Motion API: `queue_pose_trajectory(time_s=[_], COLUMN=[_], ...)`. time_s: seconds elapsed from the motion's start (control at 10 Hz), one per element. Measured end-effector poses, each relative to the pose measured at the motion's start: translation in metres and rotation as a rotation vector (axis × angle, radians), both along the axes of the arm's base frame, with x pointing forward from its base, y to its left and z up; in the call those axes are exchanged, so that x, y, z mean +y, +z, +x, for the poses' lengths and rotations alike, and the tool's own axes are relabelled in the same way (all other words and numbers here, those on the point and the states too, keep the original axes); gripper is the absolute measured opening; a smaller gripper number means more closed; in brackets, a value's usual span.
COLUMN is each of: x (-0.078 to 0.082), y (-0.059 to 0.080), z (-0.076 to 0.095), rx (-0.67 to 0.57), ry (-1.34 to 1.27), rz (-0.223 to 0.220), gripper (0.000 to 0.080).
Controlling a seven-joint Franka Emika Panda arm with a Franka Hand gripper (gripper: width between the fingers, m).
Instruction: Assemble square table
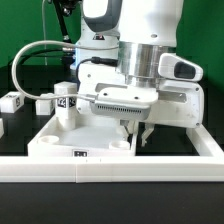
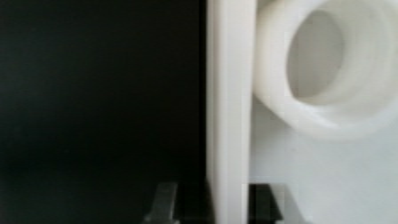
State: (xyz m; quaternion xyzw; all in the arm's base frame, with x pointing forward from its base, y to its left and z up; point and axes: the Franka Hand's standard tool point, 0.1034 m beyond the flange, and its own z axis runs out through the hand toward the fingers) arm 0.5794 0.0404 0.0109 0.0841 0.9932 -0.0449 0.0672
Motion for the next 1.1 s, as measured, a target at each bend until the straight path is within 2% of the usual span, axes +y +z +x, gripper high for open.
queue_pose_trajectory(time_s=[0.1,0.2,0.3,0.5,0.9,1.1], x=[0.013,0.018,0.016,0.026,0.025,0.056], y=[0.002,0.002,0.001,0.001,0.000,0.001], z=[0.001,0.003,0.003,0.001,0.001,-0.001], rx=[-0.008,-0.018,-0.018,-0.012,-0.012,-0.030], ry=[0.027,0.056,0.070,0.046,0.034,0.043], rz=[0.002,0.015,0.020,0.006,0.007,-0.003], gripper=[0.0064,0.0064,0.0064,0.0064,0.0064,0.0064])
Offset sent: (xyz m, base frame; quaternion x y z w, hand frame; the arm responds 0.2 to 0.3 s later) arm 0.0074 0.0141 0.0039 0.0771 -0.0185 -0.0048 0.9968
